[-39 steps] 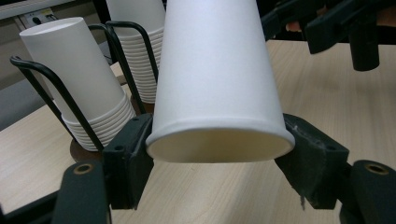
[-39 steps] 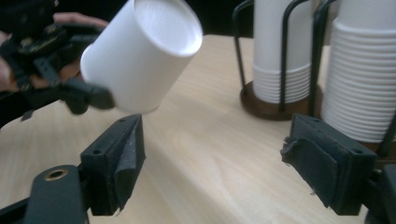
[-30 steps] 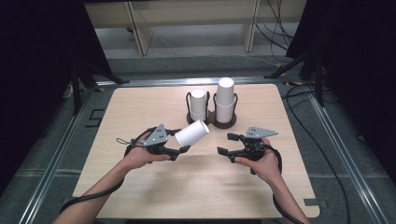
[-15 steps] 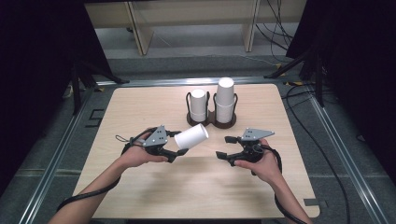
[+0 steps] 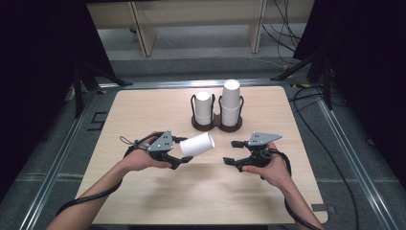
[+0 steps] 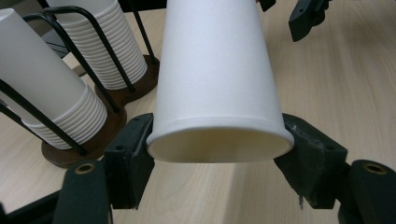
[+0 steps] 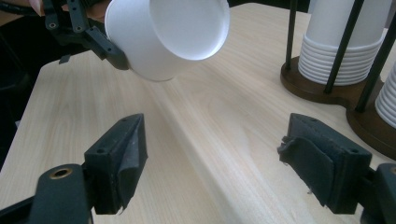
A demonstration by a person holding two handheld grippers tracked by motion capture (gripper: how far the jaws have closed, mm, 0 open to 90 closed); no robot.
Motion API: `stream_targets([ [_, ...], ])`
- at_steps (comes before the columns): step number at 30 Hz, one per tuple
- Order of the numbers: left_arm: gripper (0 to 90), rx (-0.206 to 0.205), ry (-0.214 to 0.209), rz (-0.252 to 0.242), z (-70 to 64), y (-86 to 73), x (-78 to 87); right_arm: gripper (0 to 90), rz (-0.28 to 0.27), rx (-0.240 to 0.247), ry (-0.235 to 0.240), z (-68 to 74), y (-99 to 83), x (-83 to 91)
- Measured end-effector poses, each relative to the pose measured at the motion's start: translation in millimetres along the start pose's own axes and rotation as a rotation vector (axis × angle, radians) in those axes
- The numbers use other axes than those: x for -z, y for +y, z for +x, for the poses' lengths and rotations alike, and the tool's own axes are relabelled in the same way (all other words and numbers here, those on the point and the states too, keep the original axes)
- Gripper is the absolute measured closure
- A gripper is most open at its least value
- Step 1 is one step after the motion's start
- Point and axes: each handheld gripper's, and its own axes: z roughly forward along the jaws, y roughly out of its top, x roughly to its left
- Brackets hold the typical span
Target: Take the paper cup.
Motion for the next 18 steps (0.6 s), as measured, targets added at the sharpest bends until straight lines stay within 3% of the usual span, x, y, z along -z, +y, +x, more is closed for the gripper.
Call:
stream_targets([
  [4, 30.6, -0.016, -0.012, 0.024, -0.2, 1.1, 1.2, 21.9, 0.036, -0.011, -0.002, 1.7, 1.8, 1.5],
  [5, 30.6, -0.024, -0.016, 0.032, 0.0, 1.7, 1.7, 21.9, 0.030, 0.007, 0.008, 0.2, 2.2, 0.4],
  [18, 30.9, -0.065, -0.039, 0.083, -0.4, 6.0, 0.4, 22.2, 0.046, 0.018, 0.005, 2.6, 2.8, -1.7],
])
